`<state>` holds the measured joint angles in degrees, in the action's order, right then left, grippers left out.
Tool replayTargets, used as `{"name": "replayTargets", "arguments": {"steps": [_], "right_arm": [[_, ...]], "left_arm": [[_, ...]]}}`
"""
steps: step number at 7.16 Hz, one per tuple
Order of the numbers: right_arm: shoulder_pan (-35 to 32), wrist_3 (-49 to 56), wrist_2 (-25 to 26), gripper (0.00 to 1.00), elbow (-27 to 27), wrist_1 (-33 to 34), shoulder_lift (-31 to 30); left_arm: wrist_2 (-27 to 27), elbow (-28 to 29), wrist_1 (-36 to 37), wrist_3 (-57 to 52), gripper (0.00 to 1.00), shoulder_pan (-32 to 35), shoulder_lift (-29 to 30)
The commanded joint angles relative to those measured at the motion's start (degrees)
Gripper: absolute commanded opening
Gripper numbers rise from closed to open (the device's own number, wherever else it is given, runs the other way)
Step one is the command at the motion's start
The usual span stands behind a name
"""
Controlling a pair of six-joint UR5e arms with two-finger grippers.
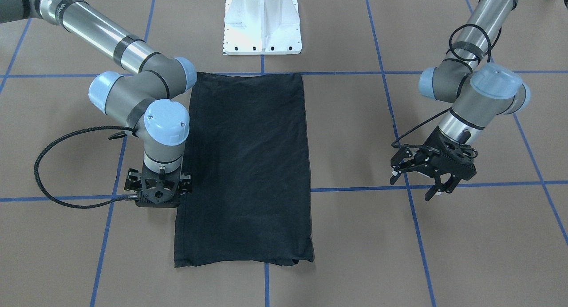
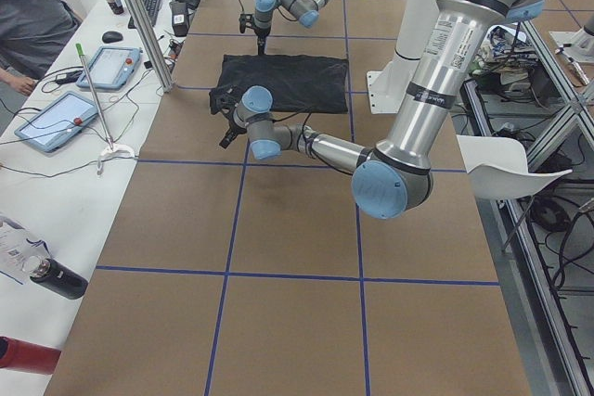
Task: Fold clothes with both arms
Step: 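Lift the right gripper off while both grippers move to the shirt's long edges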
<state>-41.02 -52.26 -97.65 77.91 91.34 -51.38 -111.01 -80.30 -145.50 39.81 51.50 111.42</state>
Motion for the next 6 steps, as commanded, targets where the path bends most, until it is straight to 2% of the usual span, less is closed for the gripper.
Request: {"name": "replayTargets", "arguments": {"steps": [1, 3, 5, 6], "right_arm": [[-1.16, 3.62, 0.0, 1.0, 5.21, -0.11, -4.42], [-1.87, 3.22, -3.31, 1.0, 12.92, -0.29, -6.27], [-1.61, -4.21, -6.57, 1.0, 28.71, -0.29, -13.71], [-0.21, -8.26, -7.29, 1.0, 34.7, -0.46, -16.97]], "left_arm": [[0.0, -1.16, 0.3, 2.52, 1.0, 0.0, 0.38], [-1.23, -5.54, 5.36, 7.02, 1.0, -0.7, 1.6], [-0.01, -14.22, 11.79, 15.5, 1.0, -5.94, 1.61], [4.26, -16.44, 11.9, 21.47, 1.0, -10.41, 1.35]]}}
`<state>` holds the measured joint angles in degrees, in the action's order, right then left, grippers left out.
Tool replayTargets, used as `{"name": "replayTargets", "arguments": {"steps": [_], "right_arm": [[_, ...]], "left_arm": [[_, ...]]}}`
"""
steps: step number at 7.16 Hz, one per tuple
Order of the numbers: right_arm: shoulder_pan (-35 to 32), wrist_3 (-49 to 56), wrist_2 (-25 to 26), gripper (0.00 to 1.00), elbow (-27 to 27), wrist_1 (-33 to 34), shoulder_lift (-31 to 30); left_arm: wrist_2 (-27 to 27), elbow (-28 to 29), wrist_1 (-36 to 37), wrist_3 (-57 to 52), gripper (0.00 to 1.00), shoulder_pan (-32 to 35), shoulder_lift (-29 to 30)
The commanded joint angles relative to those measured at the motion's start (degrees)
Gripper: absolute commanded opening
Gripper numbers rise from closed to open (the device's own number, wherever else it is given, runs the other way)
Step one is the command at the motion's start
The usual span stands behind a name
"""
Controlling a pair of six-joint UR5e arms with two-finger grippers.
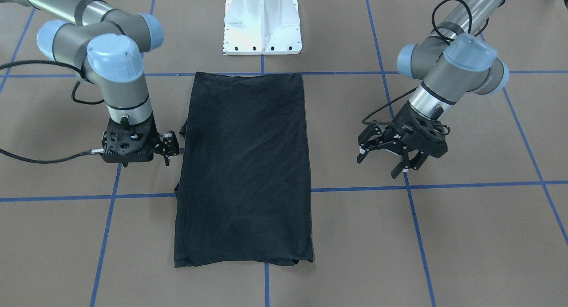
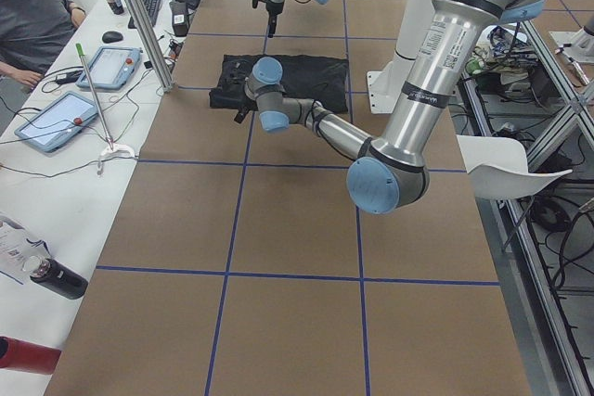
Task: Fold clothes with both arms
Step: 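Lift the right gripper off while both grippers move to the shirt's long edges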
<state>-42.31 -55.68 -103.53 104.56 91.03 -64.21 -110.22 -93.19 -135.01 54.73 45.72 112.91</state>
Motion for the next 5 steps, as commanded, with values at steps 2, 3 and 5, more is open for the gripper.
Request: {"name": "replayTargets", "arguments": {"steps": [2, 3, 5], "right_arm": [[7.47, -14.16, 3.56, 1.0, 13.19, -0.24, -5.84], [10.38, -15.5, 5.86, 1.0, 15.82, -0.33, -7.76], [16.7, -19.54, 11.21, 1.0, 22.68, -0.85, -14.69]], "left_arm": [[14.82, -6.46, 1.51, 17.13, 1.0, -16.67, -0.59], [15.38, -8.22, 1.77, 20.13, 1.0, -20.28, -1.63], [19.16, -14.8, 7.44, 25.33, 1.0, -26.8, -6.71]]}}
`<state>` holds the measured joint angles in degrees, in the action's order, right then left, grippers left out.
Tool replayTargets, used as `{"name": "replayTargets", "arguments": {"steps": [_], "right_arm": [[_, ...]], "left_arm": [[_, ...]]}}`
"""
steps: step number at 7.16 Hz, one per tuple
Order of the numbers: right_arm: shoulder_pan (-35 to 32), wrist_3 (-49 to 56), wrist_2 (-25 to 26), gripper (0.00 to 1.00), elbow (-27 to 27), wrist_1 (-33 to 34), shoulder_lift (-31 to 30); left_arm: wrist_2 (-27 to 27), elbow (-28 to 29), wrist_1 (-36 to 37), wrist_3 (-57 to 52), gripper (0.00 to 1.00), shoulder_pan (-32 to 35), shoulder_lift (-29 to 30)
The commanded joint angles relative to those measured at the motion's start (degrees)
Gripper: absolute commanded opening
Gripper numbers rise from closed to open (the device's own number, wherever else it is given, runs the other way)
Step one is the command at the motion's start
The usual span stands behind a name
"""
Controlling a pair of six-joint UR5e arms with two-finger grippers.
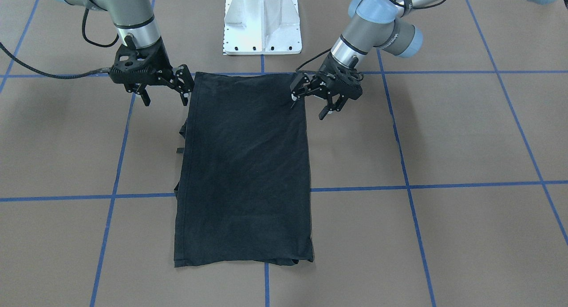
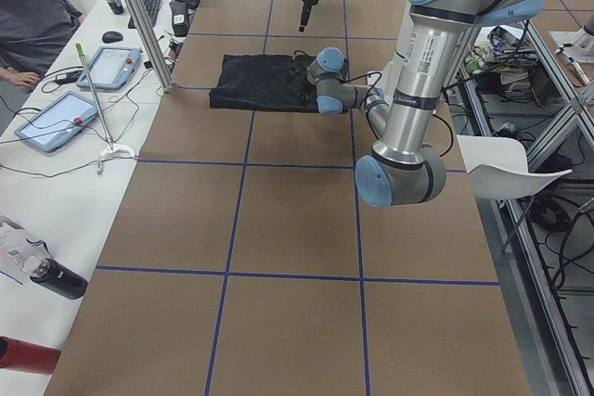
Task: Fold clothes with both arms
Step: 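Lift the right gripper off while both grippers move to the shirt's long edges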
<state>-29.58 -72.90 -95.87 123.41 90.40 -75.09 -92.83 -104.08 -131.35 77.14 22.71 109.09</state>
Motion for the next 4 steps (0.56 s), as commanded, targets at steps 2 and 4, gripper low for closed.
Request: {"name": "replayTargets", "arguments": {"steps": [2, 4], "right_arm": [[5.93, -2.87, 5.94, 1.0, 4.21, -0.31, -4.01], [6.03, -2.87, 6.92, 1.0, 4.21, -0.23, -4.01]], "left_arm": [[1.87, -5.08, 7.86, 7.48, 1.0, -8.01, -3.27], [1.87, -4.55, 7.86, 10.64, 0.97, -10.92, -3.19]]}}
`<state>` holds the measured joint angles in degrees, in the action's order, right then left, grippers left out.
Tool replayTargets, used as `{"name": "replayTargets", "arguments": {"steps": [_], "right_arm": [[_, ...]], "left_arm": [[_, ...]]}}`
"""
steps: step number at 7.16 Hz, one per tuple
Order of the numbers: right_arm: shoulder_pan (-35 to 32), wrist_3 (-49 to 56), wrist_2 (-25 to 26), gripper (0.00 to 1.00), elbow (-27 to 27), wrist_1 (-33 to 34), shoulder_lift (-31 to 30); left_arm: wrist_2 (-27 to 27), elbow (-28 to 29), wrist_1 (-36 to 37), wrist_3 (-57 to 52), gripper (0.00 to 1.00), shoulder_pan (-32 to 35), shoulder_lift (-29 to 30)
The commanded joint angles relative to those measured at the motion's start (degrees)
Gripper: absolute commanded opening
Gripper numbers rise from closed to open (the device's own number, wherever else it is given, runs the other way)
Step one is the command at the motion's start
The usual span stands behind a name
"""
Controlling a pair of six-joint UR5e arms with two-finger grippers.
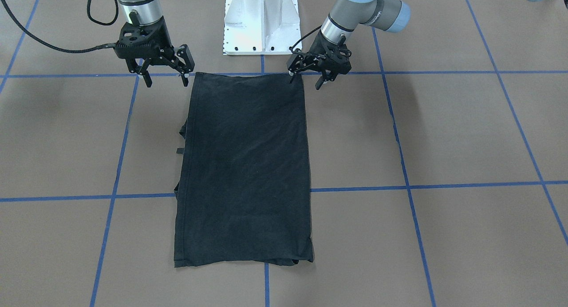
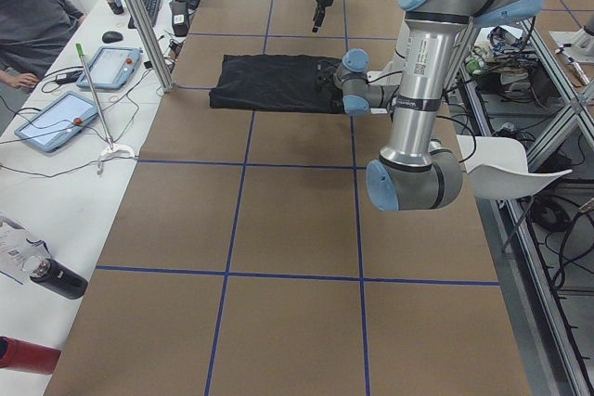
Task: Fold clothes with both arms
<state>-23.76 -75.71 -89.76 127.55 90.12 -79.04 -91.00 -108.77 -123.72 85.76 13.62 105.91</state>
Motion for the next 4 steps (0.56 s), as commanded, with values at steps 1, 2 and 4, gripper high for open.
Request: {"name": "replayTargets", "arguments": {"steps": [1, 2, 4], "right_arm": [[0.2, -0.05, 0.9, 1.0, 0.07, 0.06, -0.06], [0.2, -0.05, 0.9, 1.0, 0.07, 0.06, -0.06], [0.2, -0.05, 0.9, 1.0, 0.07, -0.03, 0.03]], "left_arm": [[0.03, 0.23, 0.23, 3.17, 0.81, -2.27, 0.08], [0.03, 0.32, 0.23, 3.88, 0.63, -2.36, 0.17], [-0.15, 0.32, 0.23, 3.97, 0.5, -2.37, 0.35]]}}
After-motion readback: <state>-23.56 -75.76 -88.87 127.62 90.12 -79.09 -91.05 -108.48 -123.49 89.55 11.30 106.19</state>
